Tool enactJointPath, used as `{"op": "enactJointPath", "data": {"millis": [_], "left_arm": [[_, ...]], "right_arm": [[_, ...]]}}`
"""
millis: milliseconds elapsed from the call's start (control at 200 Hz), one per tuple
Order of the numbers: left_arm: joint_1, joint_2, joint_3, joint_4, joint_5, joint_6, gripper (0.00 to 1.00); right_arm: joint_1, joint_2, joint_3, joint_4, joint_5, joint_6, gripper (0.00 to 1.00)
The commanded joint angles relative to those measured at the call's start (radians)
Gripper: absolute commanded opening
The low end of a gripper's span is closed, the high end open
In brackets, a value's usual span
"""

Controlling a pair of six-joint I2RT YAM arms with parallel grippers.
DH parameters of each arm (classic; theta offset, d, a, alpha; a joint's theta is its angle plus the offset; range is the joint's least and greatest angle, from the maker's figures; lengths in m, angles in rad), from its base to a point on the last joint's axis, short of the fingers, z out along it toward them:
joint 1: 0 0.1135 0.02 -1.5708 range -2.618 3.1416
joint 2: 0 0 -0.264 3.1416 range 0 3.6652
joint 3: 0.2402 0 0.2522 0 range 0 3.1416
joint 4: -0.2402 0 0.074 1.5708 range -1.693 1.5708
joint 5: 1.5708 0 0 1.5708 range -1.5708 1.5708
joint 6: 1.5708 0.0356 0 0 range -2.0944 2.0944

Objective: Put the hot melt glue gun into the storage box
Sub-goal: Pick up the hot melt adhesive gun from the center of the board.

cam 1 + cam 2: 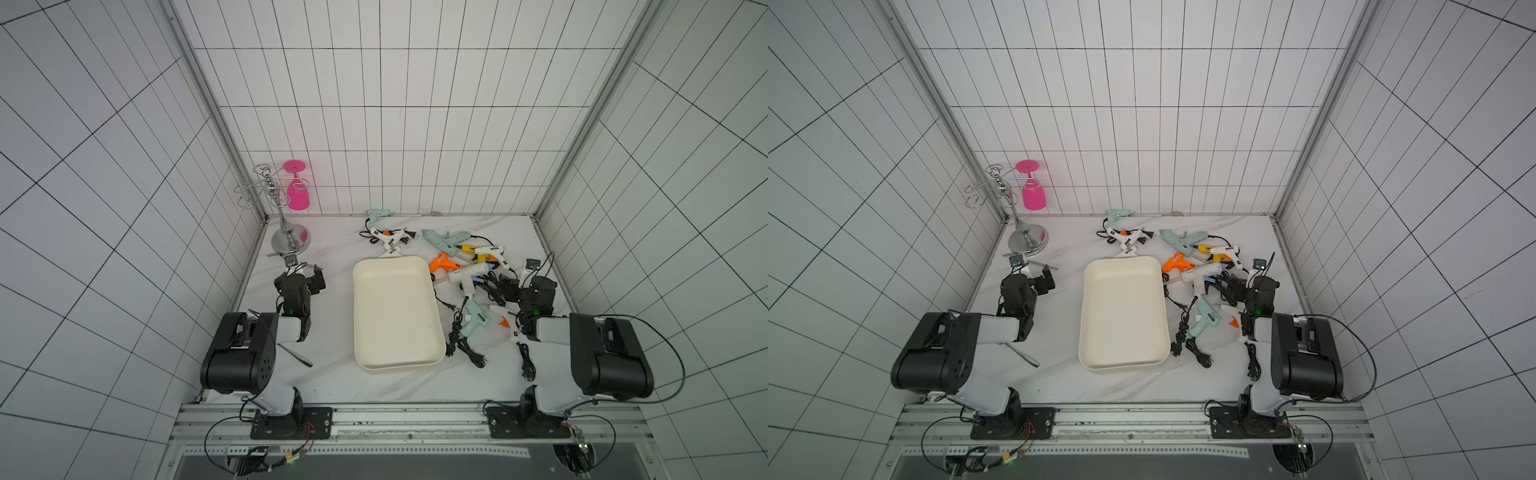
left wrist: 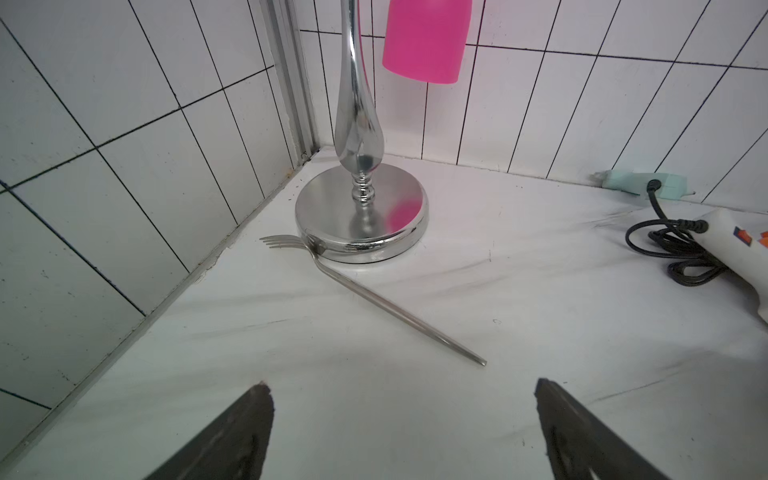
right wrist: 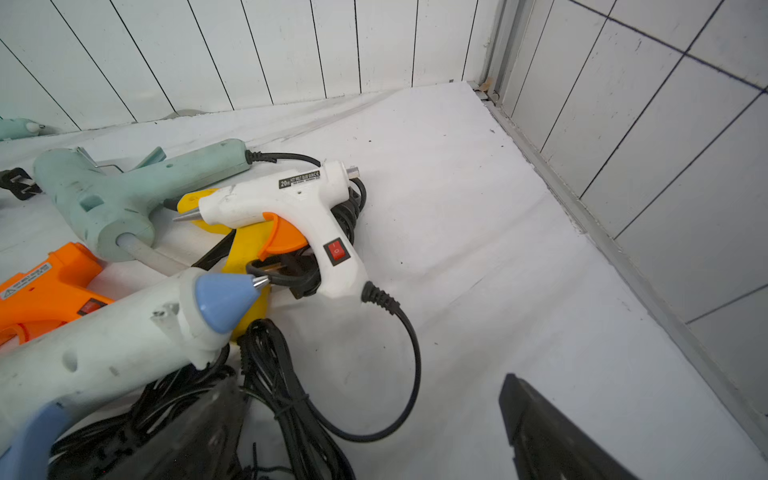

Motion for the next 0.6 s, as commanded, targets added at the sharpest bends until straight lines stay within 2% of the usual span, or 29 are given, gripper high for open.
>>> {"op": "enactJointPath", "data": {"millis": [0, 290, 445, 555, 595], "left_arm": [[0.005, -0.016, 0.008, -0.007, 0.007, -0.006, 0.99], [0.005, -0.017, 0.008, -0.007, 0.006, -0.006, 0.99], [0.005, -0.015, 0.008, -0.007, 0.006, -0.006, 0.99], [0.006, -0.015, 0.01, -0.011, 0.011, -0.006, 0.99], [0.006, -0.016, 0.011, -0.014, 0.012, -0.006, 0.99]], "right_arm": [[0.001, -0.005, 0.015, -0.001, 0.0, -0.009, 0.99], [-0.004, -0.003, 0.017, -0.003, -0.008, -0.007, 0.99], [-0.041, -0.002, 0.005, 0.021, -0.087, 0.006, 0.99], [-0.041, -0.008, -0.006, 0.036, -0.085, 0.009, 0.99], [-0.04, -0.021, -0.01, 0.056, -0.048, 0.032, 0.99]]}}
